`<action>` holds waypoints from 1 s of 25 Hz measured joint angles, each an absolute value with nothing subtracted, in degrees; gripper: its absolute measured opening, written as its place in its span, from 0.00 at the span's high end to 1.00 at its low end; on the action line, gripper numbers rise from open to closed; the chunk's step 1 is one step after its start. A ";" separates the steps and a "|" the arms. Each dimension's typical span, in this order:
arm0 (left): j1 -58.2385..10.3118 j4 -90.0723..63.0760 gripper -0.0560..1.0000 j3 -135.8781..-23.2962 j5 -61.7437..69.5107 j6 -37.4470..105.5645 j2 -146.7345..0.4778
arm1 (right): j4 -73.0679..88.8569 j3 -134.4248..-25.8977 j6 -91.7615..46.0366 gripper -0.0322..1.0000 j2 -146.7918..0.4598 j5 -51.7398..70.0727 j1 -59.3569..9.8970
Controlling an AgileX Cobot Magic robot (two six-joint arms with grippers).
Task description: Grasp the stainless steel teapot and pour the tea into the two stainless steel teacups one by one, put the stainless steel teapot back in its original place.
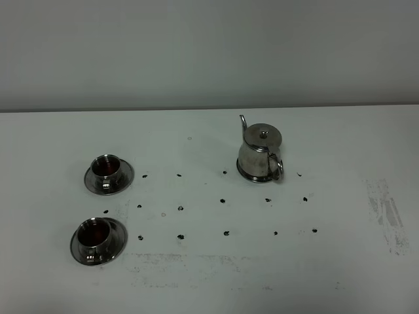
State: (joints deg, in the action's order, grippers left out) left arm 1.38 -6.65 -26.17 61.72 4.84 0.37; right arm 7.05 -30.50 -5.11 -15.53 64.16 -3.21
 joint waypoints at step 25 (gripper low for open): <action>1.38 -6.65 0.56 -26.17 61.72 4.84 0.37 | 5.73 -29.86 -4.92 0.51 -12.90 64.17 -3.21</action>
State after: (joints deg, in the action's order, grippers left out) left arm 1.38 -6.65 -26.17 61.72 4.84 0.37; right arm 5.73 -29.86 -4.92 -12.90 64.17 -3.21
